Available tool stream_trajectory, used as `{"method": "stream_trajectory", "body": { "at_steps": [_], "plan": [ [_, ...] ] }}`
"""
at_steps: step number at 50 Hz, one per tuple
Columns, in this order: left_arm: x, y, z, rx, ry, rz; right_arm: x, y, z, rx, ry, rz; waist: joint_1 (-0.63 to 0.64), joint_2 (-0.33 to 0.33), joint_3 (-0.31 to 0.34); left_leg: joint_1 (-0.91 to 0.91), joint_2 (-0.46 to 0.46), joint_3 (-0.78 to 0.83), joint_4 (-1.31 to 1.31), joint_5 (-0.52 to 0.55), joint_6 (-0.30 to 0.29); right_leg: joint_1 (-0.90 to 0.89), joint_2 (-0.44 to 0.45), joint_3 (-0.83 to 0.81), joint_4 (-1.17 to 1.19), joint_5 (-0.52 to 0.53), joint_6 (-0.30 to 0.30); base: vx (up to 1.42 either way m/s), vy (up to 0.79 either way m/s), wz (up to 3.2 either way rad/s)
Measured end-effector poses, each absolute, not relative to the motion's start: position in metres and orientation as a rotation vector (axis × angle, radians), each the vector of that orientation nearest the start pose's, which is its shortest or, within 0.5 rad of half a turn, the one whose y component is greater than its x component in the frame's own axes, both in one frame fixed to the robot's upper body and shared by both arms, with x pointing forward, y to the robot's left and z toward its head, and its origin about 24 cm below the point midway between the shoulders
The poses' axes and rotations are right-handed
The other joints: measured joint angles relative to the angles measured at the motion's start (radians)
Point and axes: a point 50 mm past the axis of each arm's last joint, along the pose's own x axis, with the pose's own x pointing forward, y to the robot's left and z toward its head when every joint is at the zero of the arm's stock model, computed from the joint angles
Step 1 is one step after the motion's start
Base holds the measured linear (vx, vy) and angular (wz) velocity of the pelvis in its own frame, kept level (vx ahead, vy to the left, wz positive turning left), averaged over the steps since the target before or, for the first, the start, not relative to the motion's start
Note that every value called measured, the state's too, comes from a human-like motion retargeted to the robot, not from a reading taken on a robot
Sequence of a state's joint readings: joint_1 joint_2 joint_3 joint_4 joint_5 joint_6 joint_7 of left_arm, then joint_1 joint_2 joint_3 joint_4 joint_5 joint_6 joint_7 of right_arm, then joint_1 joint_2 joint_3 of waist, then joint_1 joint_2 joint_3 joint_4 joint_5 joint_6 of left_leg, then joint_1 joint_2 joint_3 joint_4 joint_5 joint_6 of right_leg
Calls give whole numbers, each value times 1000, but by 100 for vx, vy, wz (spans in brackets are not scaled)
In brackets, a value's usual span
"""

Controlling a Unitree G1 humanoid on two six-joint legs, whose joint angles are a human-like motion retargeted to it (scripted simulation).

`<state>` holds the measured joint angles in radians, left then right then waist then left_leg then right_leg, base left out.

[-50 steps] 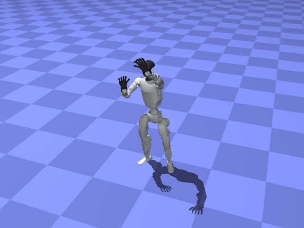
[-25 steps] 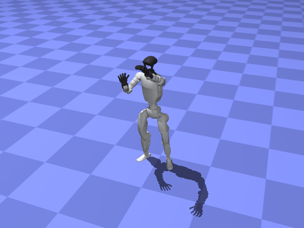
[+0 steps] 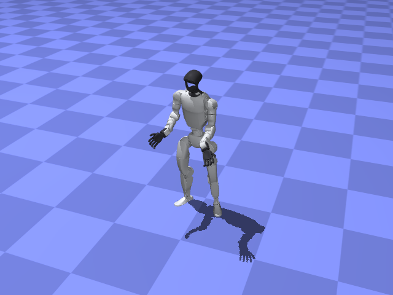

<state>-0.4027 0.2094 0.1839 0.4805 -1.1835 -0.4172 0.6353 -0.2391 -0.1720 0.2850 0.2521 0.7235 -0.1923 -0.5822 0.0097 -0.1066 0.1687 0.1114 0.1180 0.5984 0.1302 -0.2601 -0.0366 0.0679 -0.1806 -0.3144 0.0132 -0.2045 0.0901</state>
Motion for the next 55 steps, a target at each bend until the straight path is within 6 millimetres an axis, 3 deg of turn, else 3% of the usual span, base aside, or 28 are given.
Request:
{"method": "stream_trajectory", "body": {
  "at_steps": [3,5,8,10,12,15,18,20,22,25,28,30,33,35,37,38,40,42,46,50,53,55],
  "plan": [
    [314,277,133,-795,-377,852,285,-145,31,438,109,-345,20,-8,-9,-9,5,-14,0,5,-3,-3,4,-12,5,1,10,-7,-5,24],
    [321,266,191,-527,-554,762,286,-143,29,389,103,-302,25,-11,-20,-18,7,-31,1,7,-6,-3,5,-27,9,0,17,-6,-3,41],
    [330,225,249,-96,-723,632,291,-139,35,316,64,-239,21,-8,-32,-36,8,-62,6,10,-12,-2,2,-57,16,-5,22,-6,-1,52],
    [334,191,262,171,-791,533,296,-138,42,281,22,-213,15,-1,-36,-49,8,-82,12,12,-16,0,-1,-76,19,-8,22,-5,1,49],
    [340,158,253,436,-804,384,301,-136,51,246,-22,-193,7,8,-40,-59,6,-96,18,13,-22,1,-4,-90,21,-12,17,-5,2,37],
    [351,118,207,874,-721,82,309,-131,61,169,-78,-164,-12,22,-47,-69,4,-106,25,14,-30,-1,-8,-100,23,-19,7,-1,1,8],
    [357,106,139,1240,-496,-229,314,-123,69,68,-114,-100,-36,33,-52,-73,3,-98,30,14,-36,-9,-13,-91,29,-23,1,-1,1,-7],
    [356,115,112,1284,-368,-290,317,-121,78,3,-157,-73,-47,40,-48,-70,2,-85,32,13,-37,-17,-15,-76,34,-24,-1,-2,1,-35],
    [354,130,118,1208,-375,-194,315,-126,90,-60,-224,-70,-47,50,-40,-64,2,-66,32,12,-36,-26,-16,-55,40,-22,0,-1,1,-48],
    [346,150,157,1098,-512,2,310,-134,98,-152,-289,-82,-36,63,-32,-52,1,-36,28,10,-29,-38,-16,-24,42,-18,6,0,0,-50],
    [338,153,199,1016,-666,171,304,-139,87,-205,-260,-117,-22,73,-36,-46,-3,-19,22,10,-19,-41,-15,-7,33,-13,12,0,-1,-31],
    [335,147,216,965,-733,242,302,-139,75,-212,-211,-137,-18,79,-41,-46,-6,-17,20,11,-16,-38,-15,-6,24,-10,15,0,0,0],
    [345,130,206,967,-695,210,302,-136,59,-207,-140,-136,-34,86,-48,-50,-8,-32,20,12,-19,-26,-16,-24,11,-8,15,0,0,20],
    [358,117,173,1067,-570,102,301,-132,53,-211,-112,-113,-59,92,-52,-55,-8,-49,22,13,-24,-16,-17,-43,6,-10,13,0,1,44],
    [370,107,126,1232,-380,-70,302,-128,51,-215,-101,-74,-91,96,-51,-60,-8,-66,26,15,-31,-9,-19,-62,9,-14,10,1,1,45],
    [371,107,104,1299,-287,-152,302,-126,51,-217,-100,-52,-107,98,-52,-61,-7,-73,27,16,-35,-7,-19,-69,12,-16,7,1,1,34],
    [368,111,79,1353,-190,-224,302,-129,55,-220,-118,-33,-126,101,-49,-62,-6,-80,27,18,-41,-6,-20,-77,20,-21,2,1,0,13],
    [365,119,87,1298,-243,-151,301,-138,62,-226,-153,-56,-123,102,-42,-57,-4,-78,25,19,-45,-8,-19,-73,29,-23,-2,0,0,0],
    [357,132,143,1139,-463,31,296,-154,62,-229,-156,-129,-76,97,-37,-44,-3,-58,22,18,-37,-13,-18,-51,37,-24,0,2,-2,-26],
    [344,125,189,1006,-655,160,293,-158,51,-213,-100,-172,-30,86,-50,-42,-4,-52,26,15,-22,-12,-18,-44,34,-22,3,1,-1,-5],
    [346,110,183,1004,-658,125,295,-156,48,-238,-94,-165,-29,82,-65,-47,-4,-69,32,12,-23,0,-20,-64,31,-24,3,2,0,31],
    [354,99,154,1102,-562,11,297,-151,46,-250,-91,-146,-43,81,-75,-51,-4,-86,36,11,-27,11,-21,-85,28,-27,3,2,1,47]
  ]
}}
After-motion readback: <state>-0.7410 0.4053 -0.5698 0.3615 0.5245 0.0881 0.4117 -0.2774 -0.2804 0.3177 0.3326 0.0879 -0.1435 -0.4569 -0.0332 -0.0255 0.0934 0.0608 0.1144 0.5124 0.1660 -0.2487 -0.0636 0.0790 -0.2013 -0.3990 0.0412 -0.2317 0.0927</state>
